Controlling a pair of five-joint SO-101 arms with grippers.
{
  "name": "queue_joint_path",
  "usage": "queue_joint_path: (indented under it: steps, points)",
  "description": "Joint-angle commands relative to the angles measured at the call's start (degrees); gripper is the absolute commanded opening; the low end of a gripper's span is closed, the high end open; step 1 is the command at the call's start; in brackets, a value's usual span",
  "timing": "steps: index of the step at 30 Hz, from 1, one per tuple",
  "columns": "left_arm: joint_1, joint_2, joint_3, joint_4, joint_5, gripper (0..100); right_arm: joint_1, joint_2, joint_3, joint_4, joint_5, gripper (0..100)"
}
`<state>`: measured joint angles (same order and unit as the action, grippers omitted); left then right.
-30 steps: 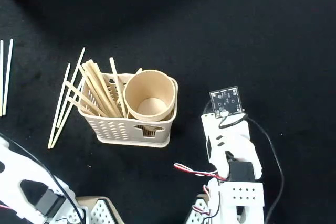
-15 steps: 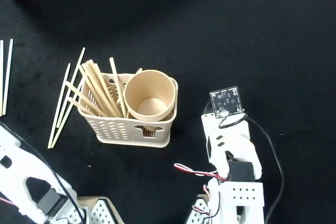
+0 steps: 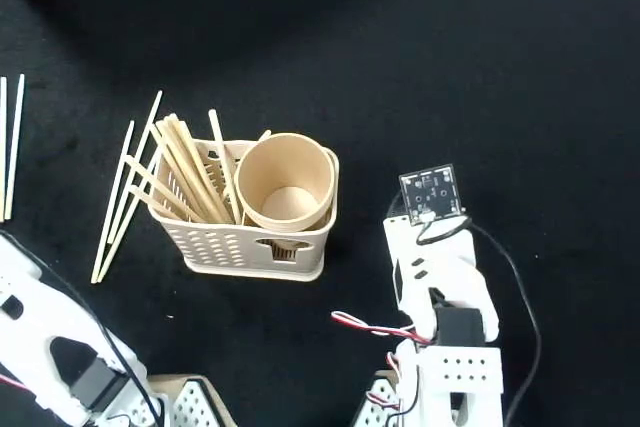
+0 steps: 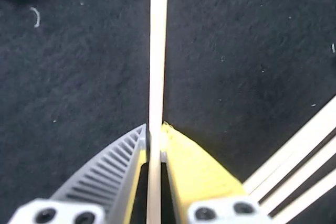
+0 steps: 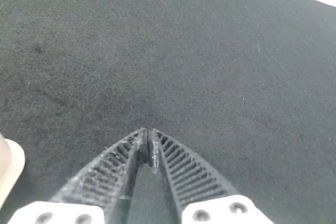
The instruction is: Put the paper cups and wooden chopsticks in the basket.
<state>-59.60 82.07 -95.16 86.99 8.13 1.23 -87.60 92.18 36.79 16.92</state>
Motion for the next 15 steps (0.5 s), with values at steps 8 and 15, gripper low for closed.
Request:
queue_joint_path:
  steps: [8, 15]
  points:
    - [-0.7, -11.8, 0.0, 14.1, -7.0, 3, -0.4, -0.5, -0.8, -0.2, 0.4, 1.4]
    - [-5.9, -23.1, 2.2, 14.2, -5.4, 3, -0.4, -0.5, -0.8, -0.4, 0.4, 1.4]
